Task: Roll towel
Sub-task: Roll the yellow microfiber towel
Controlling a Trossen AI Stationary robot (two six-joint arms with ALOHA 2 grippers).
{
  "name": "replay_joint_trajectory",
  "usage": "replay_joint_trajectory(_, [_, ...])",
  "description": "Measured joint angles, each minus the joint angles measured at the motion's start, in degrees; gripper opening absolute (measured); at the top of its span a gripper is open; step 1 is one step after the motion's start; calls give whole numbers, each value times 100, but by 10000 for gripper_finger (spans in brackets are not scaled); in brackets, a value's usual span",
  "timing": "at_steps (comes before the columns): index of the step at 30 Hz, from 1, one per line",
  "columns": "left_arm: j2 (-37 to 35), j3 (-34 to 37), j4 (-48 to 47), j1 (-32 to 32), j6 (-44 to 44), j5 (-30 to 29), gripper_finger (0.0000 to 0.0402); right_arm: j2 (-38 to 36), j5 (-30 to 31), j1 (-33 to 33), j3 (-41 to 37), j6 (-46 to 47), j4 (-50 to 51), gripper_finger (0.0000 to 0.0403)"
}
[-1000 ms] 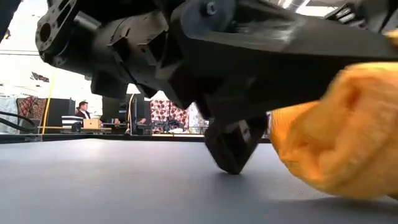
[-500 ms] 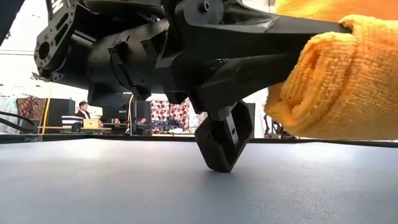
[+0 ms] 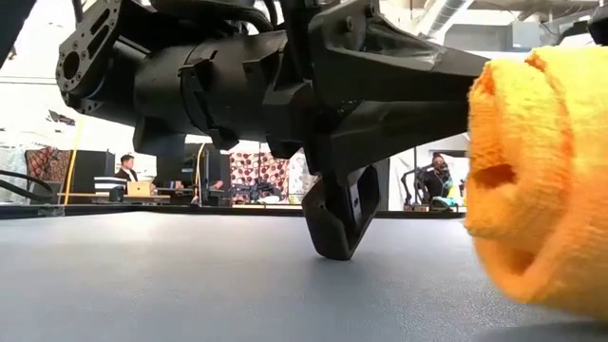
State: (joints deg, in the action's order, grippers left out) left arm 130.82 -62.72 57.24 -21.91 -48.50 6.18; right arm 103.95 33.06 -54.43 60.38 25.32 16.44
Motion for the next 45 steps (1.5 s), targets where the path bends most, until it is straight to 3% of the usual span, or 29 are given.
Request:
replay_joint_trajectory(9, [3,-149,-450,-59,-522,-579,0,148,461,178,699,-122,1507,20])
replay_joint_trajectory(19, [-52,-182,-1063,-109,-1371,-1750,0,106,209,367,699,131,1755,20])
replay_joint_trajectory(32, [-74,-190,-1225,-137,-2329,-1725,0,106,62,506,699,512,1957,26])
replay_joint_trajectory(38, [-78,-190,-1237,-62,-2315,-1554,0,-109,-958,736,730,920,2003,65])
replay_joint_trajectory(45, [-82,-190,-1273,121,-2288,-1281,0,-676,-1123,963,734,1054,2308,113])
